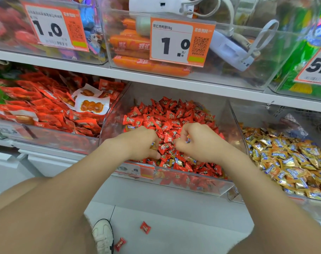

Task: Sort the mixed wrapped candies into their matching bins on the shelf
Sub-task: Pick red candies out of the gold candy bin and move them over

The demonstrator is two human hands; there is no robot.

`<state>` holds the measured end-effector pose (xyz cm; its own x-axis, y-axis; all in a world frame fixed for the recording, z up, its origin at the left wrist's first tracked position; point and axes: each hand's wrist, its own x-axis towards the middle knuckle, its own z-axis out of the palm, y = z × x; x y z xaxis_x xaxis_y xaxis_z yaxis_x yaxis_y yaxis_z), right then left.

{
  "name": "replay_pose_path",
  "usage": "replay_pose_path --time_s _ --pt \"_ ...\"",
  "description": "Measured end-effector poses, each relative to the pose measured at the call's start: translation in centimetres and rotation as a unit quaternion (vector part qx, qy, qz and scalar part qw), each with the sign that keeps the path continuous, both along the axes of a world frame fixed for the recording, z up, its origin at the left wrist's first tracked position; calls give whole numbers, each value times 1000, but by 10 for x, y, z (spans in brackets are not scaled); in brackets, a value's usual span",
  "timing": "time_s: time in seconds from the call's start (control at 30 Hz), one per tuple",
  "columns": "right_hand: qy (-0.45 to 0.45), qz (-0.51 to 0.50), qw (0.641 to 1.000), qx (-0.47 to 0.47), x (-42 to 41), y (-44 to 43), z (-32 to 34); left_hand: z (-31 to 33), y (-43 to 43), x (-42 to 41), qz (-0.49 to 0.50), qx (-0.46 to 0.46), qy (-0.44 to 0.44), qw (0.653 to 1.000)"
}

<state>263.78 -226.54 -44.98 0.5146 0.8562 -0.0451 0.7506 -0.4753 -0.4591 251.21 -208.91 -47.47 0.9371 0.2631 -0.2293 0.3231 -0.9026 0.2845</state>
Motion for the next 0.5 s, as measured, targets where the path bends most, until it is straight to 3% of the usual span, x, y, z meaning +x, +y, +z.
replay_pose_path --time_s 0.2,0.33,0.5 --pt "-24 63 995 -69 -1 5 -12 -3 -6 8 0 58 29 998" --pt "-127 56 977 -162 3 4 -22 -2 -9 9 -11 70 24 997" --pt "-200 63 955 -211 0 4 -27 -1 -9 4 -13 39 3 999"
